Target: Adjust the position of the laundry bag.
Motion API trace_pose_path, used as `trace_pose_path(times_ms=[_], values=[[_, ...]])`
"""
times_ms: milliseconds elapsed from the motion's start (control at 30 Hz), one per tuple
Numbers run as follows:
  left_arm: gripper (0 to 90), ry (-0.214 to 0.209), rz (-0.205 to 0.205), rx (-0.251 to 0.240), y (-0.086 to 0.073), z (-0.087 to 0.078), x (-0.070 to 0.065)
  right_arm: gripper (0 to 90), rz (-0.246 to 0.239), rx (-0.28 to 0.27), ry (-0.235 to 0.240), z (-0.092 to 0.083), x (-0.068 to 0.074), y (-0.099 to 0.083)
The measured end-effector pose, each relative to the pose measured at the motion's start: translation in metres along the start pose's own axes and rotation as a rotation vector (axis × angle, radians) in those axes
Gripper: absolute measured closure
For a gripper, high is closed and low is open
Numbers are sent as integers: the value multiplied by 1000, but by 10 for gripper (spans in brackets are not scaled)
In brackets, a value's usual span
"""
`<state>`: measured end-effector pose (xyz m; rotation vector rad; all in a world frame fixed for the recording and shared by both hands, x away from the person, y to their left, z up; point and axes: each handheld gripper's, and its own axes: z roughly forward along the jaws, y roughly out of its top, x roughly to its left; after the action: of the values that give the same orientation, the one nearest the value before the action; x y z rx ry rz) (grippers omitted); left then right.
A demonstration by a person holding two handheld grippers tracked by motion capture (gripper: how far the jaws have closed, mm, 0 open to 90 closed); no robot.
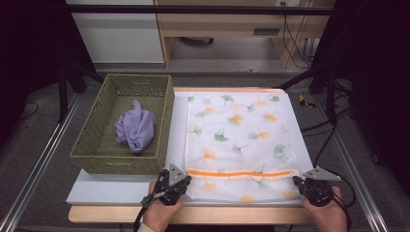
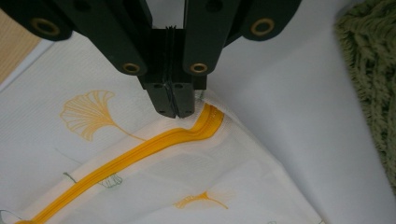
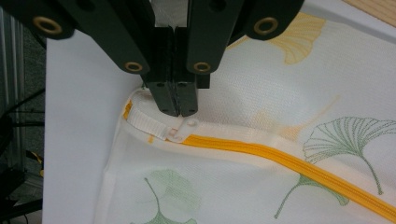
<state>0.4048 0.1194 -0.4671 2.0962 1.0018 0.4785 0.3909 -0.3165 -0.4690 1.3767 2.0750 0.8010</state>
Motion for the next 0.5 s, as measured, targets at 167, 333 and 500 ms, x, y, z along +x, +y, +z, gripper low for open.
trace_pose_path(times_ms=[167, 333, 500], values=[[894, 5, -13, 10, -3, -3, 2, 899, -10, -2, 9, 3, 3, 2], [894, 10, -20, 12, -7, -5, 1, 899, -13, -2, 9, 5, 4, 4], [893, 8, -24, 5, -7, 1, 2, 900, -5, -6, 6, 2, 2, 3]])
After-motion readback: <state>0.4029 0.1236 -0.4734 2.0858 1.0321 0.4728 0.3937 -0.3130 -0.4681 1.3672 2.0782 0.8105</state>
